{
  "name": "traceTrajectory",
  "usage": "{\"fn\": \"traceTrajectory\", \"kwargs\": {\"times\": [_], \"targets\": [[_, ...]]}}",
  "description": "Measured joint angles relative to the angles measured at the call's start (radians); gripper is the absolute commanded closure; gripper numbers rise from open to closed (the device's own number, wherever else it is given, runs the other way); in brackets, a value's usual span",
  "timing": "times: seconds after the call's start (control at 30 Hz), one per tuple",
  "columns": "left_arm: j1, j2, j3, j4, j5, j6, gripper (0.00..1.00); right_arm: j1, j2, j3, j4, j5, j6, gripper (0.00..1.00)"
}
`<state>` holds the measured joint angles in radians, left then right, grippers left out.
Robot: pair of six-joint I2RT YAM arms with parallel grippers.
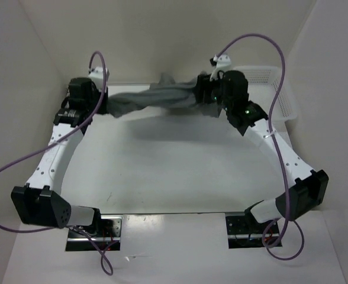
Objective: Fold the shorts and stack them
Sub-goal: Move the shorts to the center of the board
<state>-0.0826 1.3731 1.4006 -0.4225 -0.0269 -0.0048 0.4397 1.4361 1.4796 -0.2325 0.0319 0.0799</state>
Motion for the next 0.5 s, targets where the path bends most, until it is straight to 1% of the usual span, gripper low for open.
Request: {"fn": "traceTrajectory", "kwargs": {"times": [0.07,0.2,0.23,0.27,0.3,0.33,0.37,0.47,0.5], "targets": [[-0.003,-0.064,-0.145,-0.026,-0.008,0.004,0.79,0.036,-0.032,-0.116,-0.015,-0.022,-0.006,0.19],[-0.036,-0.182,-0.462,-0.101,-0.019,0.003,0.70,0.095,-0.044,-0.377,-0.016,-0.097,0.059,0.19],[-0.046,-0.203,-0.521,-0.132,-0.013,0.003,0.64,0.097,-0.059,-0.451,-0.017,-0.119,0.089,0.19],[-0.054,-0.216,-0.564,-0.156,-0.004,0.005,0.59,0.094,-0.077,-0.505,-0.023,-0.126,0.113,0.20],[-0.058,-0.225,-0.595,-0.174,0.002,0.005,0.53,0.087,-0.099,-0.555,-0.026,-0.128,0.141,0.22],[-0.059,-0.231,-0.621,-0.188,0.005,0.005,0.43,0.082,-0.123,-0.586,-0.031,-0.125,0.164,0.22],[-0.058,-0.233,-0.635,-0.199,0.006,0.005,0.43,0.078,-0.142,-0.599,-0.031,-0.120,0.180,0.22],[-0.058,-0.236,-0.655,-0.202,-0.003,0.003,0.37,0.072,-0.165,-0.600,0.012,-0.113,0.216,0.26],[-0.058,-0.238,-0.655,-0.198,-0.012,0.003,0.32,0.072,-0.152,-0.596,0.026,-0.114,0.228,0.29]]}}
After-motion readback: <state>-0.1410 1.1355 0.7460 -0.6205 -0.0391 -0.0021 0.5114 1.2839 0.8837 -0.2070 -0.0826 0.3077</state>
